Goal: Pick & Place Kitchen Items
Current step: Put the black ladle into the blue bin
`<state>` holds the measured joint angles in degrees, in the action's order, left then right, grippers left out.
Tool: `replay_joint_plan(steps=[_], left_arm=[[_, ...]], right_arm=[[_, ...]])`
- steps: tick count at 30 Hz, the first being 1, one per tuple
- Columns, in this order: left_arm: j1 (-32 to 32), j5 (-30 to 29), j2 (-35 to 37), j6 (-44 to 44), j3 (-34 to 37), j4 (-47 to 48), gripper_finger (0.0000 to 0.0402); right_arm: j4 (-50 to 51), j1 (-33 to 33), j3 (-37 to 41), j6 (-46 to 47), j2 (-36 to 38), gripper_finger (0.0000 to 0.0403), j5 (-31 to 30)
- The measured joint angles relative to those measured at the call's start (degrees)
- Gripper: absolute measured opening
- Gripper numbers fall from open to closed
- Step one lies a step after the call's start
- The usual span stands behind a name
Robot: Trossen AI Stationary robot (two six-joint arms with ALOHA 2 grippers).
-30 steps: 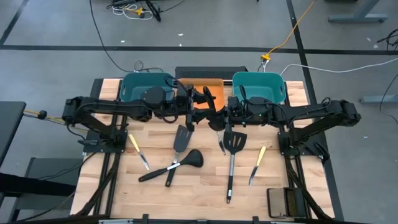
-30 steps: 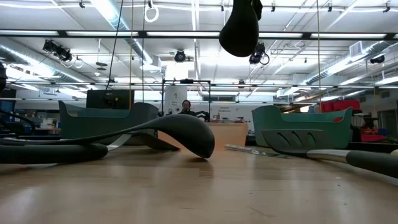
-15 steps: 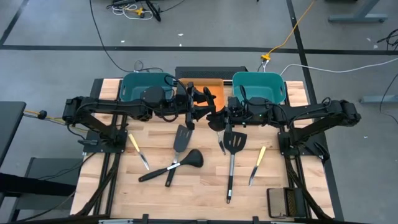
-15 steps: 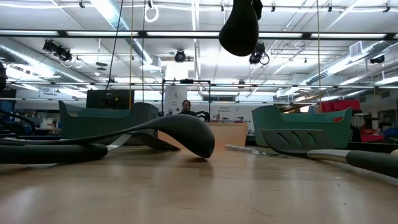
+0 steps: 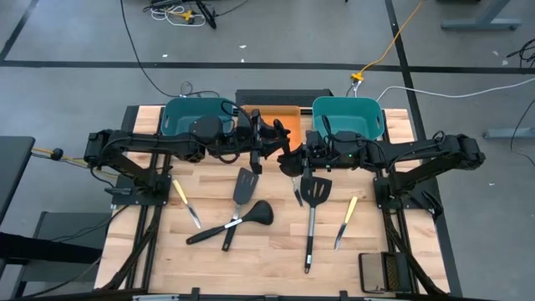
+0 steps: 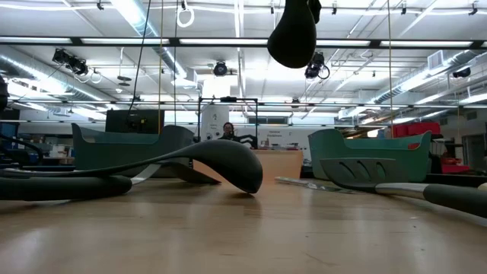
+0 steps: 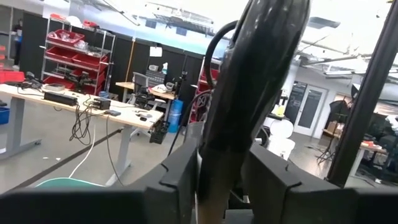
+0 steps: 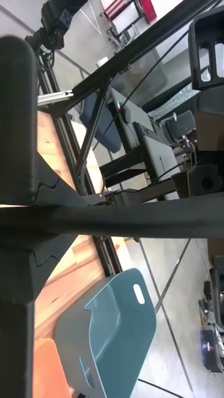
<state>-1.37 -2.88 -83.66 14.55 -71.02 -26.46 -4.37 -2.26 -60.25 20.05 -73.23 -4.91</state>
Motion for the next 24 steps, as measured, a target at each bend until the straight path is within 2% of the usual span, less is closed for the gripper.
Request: replay_joint_plan(steps=[8, 24], left_arm=[[0.0, -0.2, 0.0, -0.8, 0.0, 0.1, 0.0098], [0.0, -0.5, 0.0, -1.6, 0.0, 0.1, 0.0088]], right_arm=[[0.0, 0.0, 0.0, 0.4, 0.0, 0.0033, 0.0], [0.1, 0.0, 0.0, 0.4, 0.0, 0.0033, 0.0]])
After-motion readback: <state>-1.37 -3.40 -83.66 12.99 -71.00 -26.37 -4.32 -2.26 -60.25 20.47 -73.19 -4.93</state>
